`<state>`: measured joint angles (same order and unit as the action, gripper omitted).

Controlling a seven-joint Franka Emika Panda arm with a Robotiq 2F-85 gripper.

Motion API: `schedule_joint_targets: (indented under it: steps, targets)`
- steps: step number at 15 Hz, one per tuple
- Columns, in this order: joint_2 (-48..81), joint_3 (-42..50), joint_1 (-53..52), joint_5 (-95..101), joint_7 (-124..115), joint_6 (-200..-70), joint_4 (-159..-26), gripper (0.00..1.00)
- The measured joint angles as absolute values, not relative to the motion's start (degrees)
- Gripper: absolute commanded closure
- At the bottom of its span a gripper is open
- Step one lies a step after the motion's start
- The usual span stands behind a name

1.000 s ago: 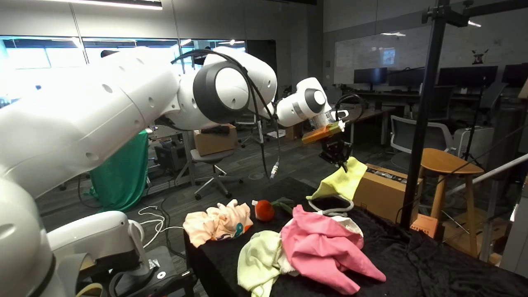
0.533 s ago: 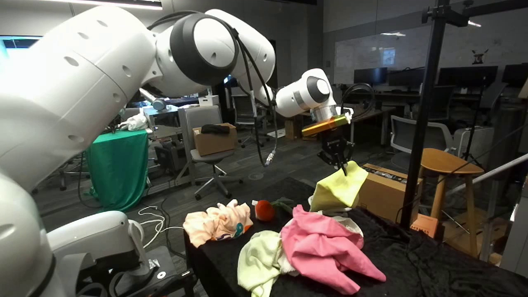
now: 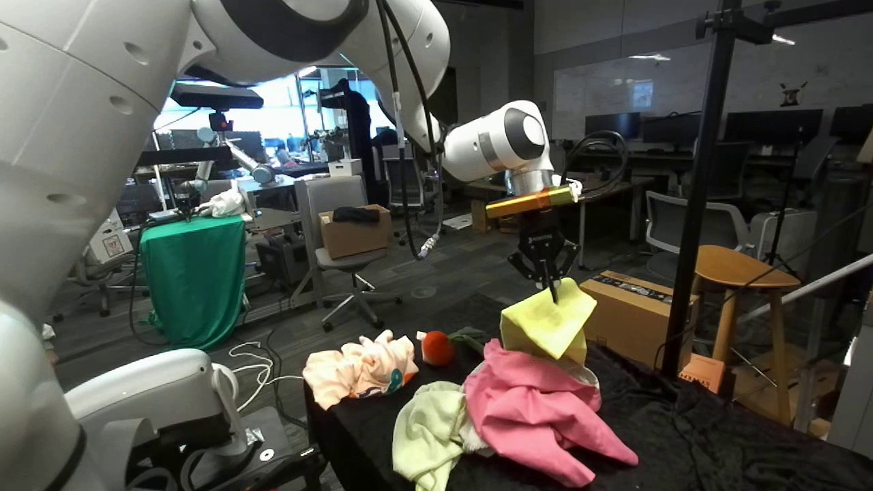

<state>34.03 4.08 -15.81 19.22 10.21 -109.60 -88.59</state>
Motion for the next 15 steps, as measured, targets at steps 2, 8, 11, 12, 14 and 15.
schedule_joint_targets:
  steps: [2,8,11,12,14,15]
  targets:
    - [30.28,3.17,-14.24,20.04,10.17,-110.62,-94.21,0.64]
    - [22.52,1.58,-10.31,23.91,9.87,-120.05,-108.87,0.19]
    - [22.07,1.51,-9.77,25.65,8.69,-125.17,-111.69,0.00]
    - [22.02,1.51,-9.63,26.30,8.08,-126.94,-112.22,0.00]
    - [21.90,1.51,-9.53,27.26,6.82,-130.19,-112.88,0.00]
    - [21.82,1.51,-9.52,27.95,6.11,-131.53,-113.03,0.00]
